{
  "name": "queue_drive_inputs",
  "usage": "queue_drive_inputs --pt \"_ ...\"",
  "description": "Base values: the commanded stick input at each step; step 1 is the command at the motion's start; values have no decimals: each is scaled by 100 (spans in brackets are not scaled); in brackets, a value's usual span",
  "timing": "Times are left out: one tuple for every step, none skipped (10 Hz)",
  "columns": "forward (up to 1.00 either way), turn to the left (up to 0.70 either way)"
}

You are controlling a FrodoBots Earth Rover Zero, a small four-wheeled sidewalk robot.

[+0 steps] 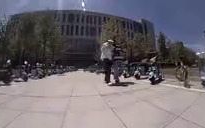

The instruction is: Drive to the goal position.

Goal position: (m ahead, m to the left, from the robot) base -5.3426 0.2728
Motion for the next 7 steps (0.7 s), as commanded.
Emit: queue_drive_inputs --pt "70 12" --pt "70 20" --pt "70 28" --pt "70 22" --pt "70 11" --pt "70 2" --pt "70 1"
